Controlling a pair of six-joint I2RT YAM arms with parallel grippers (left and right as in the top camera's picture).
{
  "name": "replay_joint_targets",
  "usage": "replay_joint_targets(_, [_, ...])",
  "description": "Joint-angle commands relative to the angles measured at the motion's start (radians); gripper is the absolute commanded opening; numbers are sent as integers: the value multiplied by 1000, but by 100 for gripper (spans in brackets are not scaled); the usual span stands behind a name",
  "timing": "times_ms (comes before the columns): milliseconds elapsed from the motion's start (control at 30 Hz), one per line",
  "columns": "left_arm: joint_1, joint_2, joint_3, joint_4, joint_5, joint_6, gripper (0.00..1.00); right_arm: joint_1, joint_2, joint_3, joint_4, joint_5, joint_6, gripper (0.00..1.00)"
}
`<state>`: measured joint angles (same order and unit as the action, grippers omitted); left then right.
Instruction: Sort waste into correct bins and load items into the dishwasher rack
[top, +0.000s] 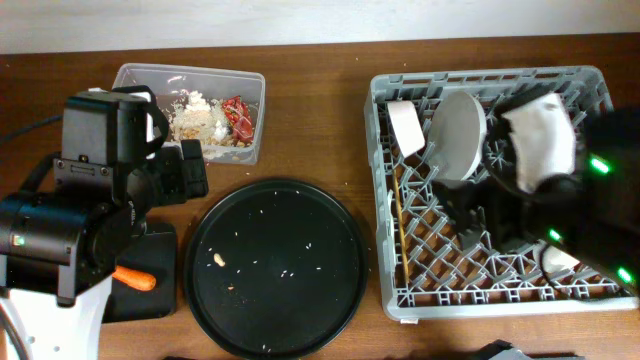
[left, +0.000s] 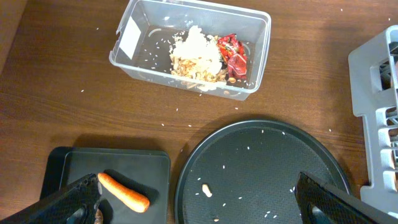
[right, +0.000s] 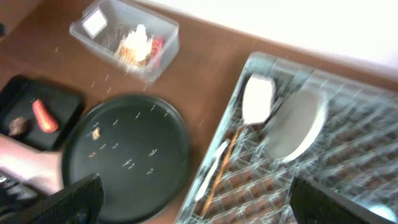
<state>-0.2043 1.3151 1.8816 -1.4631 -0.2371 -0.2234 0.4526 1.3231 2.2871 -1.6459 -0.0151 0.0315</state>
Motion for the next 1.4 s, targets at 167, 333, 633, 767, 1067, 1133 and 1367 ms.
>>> replay_joint_targets(167, [4, -12, 2, -1, -14, 20, 99, -372, -476, -830, 655, -243, -323, 98])
replay_joint_targets(333, [4, -12, 2, -1, -14, 20, 99, -396, -926, -1638, 1147, -248, -284, 98])
replay_joint_targets(633, [4, -12, 2, -1, -14, 20, 99, -396, -1320, -2211, 1450, -266, -180, 98])
replay_joint_targets(767, [4, -12, 2, -1, -14, 20, 99, -395, -1320, -2282, 1595, -266, -157, 98])
replay_joint_targets(1067, [4, -12, 2, -1, -14, 20, 99, -395, -1320, -2282, 1595, -266, -157, 98])
replay_joint_targets(1133, [5, -13, 2, -1, -14, 20, 99, -395, -1320, -2282, 1595, -266, -157, 98])
replay_joint_targets(1367, [10, -517, -667, 706, 134, 262, 99, -395, -1320, -2282, 1595, -266, -157, 98])
